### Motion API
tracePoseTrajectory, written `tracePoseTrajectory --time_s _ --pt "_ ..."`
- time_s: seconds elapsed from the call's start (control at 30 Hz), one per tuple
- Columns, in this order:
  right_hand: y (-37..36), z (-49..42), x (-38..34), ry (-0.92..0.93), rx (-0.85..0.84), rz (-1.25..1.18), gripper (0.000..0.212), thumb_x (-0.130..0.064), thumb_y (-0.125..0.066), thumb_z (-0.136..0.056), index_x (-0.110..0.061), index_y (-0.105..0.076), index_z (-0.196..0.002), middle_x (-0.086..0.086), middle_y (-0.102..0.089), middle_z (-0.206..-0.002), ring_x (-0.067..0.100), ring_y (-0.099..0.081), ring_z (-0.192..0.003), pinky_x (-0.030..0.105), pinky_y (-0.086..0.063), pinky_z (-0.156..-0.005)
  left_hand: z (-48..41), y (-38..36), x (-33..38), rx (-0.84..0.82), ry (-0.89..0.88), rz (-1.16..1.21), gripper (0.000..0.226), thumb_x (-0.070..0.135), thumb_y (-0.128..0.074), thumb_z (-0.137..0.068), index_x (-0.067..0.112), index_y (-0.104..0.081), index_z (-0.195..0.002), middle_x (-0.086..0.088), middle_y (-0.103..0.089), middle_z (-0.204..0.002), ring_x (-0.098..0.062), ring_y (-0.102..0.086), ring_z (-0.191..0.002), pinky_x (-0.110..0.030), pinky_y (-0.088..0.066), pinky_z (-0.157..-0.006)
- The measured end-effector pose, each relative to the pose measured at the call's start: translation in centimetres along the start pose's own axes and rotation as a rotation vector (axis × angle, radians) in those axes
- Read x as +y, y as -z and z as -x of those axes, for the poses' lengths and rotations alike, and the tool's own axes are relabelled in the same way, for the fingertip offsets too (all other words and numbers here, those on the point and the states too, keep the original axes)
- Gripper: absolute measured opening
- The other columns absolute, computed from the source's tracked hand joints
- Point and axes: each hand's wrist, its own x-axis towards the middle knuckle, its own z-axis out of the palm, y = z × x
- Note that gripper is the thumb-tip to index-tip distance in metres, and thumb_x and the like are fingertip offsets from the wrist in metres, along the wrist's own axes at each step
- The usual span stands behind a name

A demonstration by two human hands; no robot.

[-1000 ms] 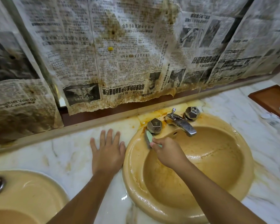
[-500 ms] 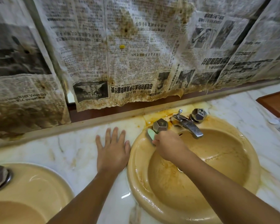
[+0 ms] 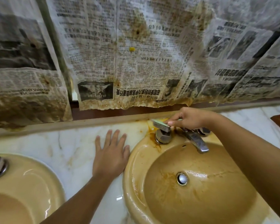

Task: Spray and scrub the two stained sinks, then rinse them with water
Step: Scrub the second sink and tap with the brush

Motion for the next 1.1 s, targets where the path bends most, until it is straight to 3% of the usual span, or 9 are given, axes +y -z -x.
tracePoseTrajectory --time_s 0.17,0.27,0.37,0.47,0.53,0.63,0.77,0.93,1.1 --pt "1.2 -3.2 0.7 0.024 -0.064 0.230 0.030 -0.028 -0.054 -0.106 -0.031 -0.068 -0.133 -0.021 -0.064 -0.127 0.005 -0.054 -0.112 0.027 -0.040 -0.096 -0.1 0.2 0.1 -0.007 0.013 0.009 0.062 0.057 -0.010 -0.105 0.037 -0.022 -0.161 0.008 -0.015 -0.171 -0.016 0.003 -0.158 -0.056 0.004 -0.125" --pt "1.2 -5.6 1.3 0.080 -0.092 0.368 0.029 -0.025 -0.055 -0.106 -0.033 -0.071 -0.130 -0.015 -0.067 -0.130 0.009 -0.056 -0.109 0.029 -0.044 -0.094 -0.1 0.1 0.2 -0.003 0.024 -0.005 0.061 0.058 -0.009 -0.105 0.039 -0.022 -0.161 0.011 -0.015 -0.170 -0.014 0.004 -0.158 -0.055 0.004 -0.125" --pt "0.6 -6.9 2.4 0.151 -0.149 0.317 0.029 -0.019 -0.056 -0.105 -0.027 -0.073 -0.128 -0.014 -0.070 -0.124 0.010 -0.061 -0.114 0.025 -0.045 -0.096 -0.1 0.0 0.2 0.001 0.032 0.001 0.060 0.059 -0.011 -0.105 0.039 -0.025 -0.160 0.011 -0.018 -0.170 -0.012 0.003 -0.158 -0.054 0.003 -0.125" --pt "0.7 -6.9 4.3 0.194 -0.149 0.215 0.028 -0.015 -0.056 -0.105 -0.025 -0.075 -0.124 -0.023 -0.069 -0.111 -0.002 -0.062 -0.101 0.016 -0.041 -0.087 -0.1 0.2 0.3 -0.019 0.037 0.000 0.061 0.059 -0.010 -0.105 0.040 -0.025 -0.160 0.012 -0.017 -0.170 -0.011 0.004 -0.158 -0.053 0.003 -0.126" --pt "0.7 -7.3 4.8 0.208 -0.129 0.226 0.029 -0.014 -0.056 -0.105 -0.029 -0.076 -0.121 -0.031 -0.064 -0.104 -0.009 -0.059 -0.098 0.019 -0.042 -0.088 -0.2 0.4 0.5 -0.029 0.045 -0.019 0.061 0.060 -0.007 -0.104 0.041 -0.020 -0.161 0.014 -0.012 -0.170 -0.009 0.009 -0.157 -0.052 0.005 -0.126" --pt "-0.7 -7.9 3.3 0.230 -0.117 0.318 0.033 -0.019 -0.056 -0.104 -0.041 -0.073 -0.121 -0.034 -0.062 -0.112 -0.002 -0.056 -0.110 0.028 -0.045 -0.095 -0.2 0.6 0.6 -0.045 0.043 -0.025 0.062 0.061 -0.004 -0.104 0.042 -0.015 -0.162 0.015 -0.007 -0.171 -0.007 0.014 -0.156 -0.051 0.008 -0.125" --pt "-1.0 -6.8 2.8 0.288 -0.030 0.383 0.035 -0.023 -0.054 -0.104 -0.048 -0.068 -0.125 -0.034 -0.060 -0.117 -0.004 -0.051 -0.109 0.027 -0.043 -0.094 -0.2 0.6 0.5 -0.042 0.042 -0.010 0.062 0.061 -0.005 -0.104 0.041 -0.017 -0.162 0.015 -0.008 -0.171 -0.008 0.013 -0.156 -0.051 0.007 -0.126" --pt "-0.2 -4.8 4.6 0.179 0.020 0.460 0.037 -0.024 -0.050 -0.105 -0.047 -0.066 -0.129 -0.030 -0.061 -0.130 0.006 -0.054 -0.123 0.030 -0.041 -0.091 -0.2 0.1 0.3 -0.031 0.034 -0.032 0.061 0.060 -0.007 -0.105 0.039 -0.022 -0.161 0.013 -0.013 -0.170 -0.011 0.007 -0.157 -0.053 0.003 -0.126" --pt "-1.4 -1.4 3.2 0.086 0.231 0.539 0.047 -0.020 -0.051 -0.099 -0.051 -0.061 -0.133 -0.024 -0.061 -0.127 0.012 -0.057 -0.120 0.030 -0.043 -0.075 -0.2 -0.1 0.2 -0.023 0.028 -0.028 0.060 0.058 -0.010 -0.106 0.038 -0.024 -0.161 0.011 -0.015 -0.170 -0.013 0.003 -0.158 -0.053 0.003 -0.126"
